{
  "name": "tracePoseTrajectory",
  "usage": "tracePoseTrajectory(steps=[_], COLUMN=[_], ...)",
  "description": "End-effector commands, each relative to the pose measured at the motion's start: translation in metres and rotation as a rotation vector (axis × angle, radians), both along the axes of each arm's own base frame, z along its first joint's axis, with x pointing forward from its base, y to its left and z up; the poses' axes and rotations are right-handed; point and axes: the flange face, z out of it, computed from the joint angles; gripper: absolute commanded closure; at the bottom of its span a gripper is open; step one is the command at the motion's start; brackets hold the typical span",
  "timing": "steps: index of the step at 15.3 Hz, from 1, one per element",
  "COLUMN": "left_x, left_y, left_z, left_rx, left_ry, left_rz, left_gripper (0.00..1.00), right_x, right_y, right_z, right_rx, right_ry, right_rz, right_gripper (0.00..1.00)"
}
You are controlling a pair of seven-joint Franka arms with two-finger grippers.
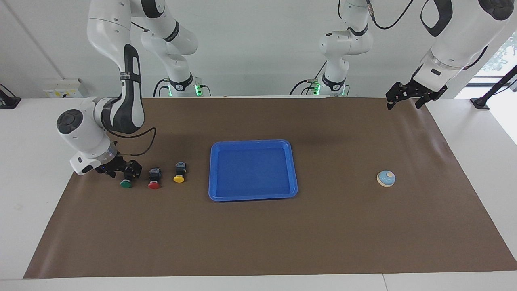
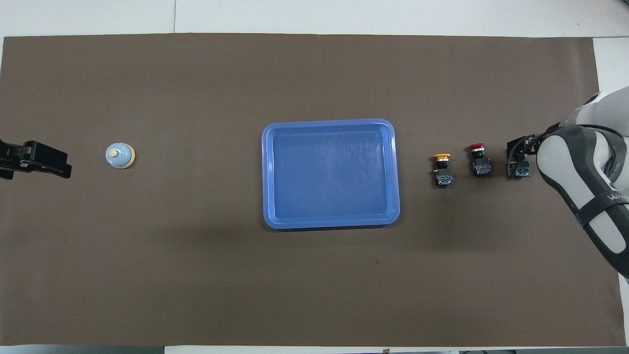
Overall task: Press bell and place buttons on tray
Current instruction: 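Reach the right gripper to the green button and grasp it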
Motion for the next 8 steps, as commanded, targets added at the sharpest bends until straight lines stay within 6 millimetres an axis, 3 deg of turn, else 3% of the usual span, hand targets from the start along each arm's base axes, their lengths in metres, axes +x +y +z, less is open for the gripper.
tracePoseTrajectory(steps=[1, 5, 8], left_x=[-0.004, -0.004, -0.004], left_y=[0.001, 0.001, 0.001], left_z=[0.004, 0.004, 0.004], left_rx=[-0.011, -0.011, -0.011], left_ry=[-0.004, -0.004, -0.004], left_rz=[0.01, 0.01, 0.01], left_gripper=[0.0, 0.0, 0.0], right_x=[-0.01, -0.01, 0.006], right_y=[0.001, 0.004, 0.015], right_z=[-0.012, -0.01, 0.022], right_rx=[0.013, 0.018, 0.028], right_ry=[-0.019, -0.005, 0.014], right_rz=[0.002, 0.007, 0.022], right_gripper=[0.21, 0.98, 1.0])
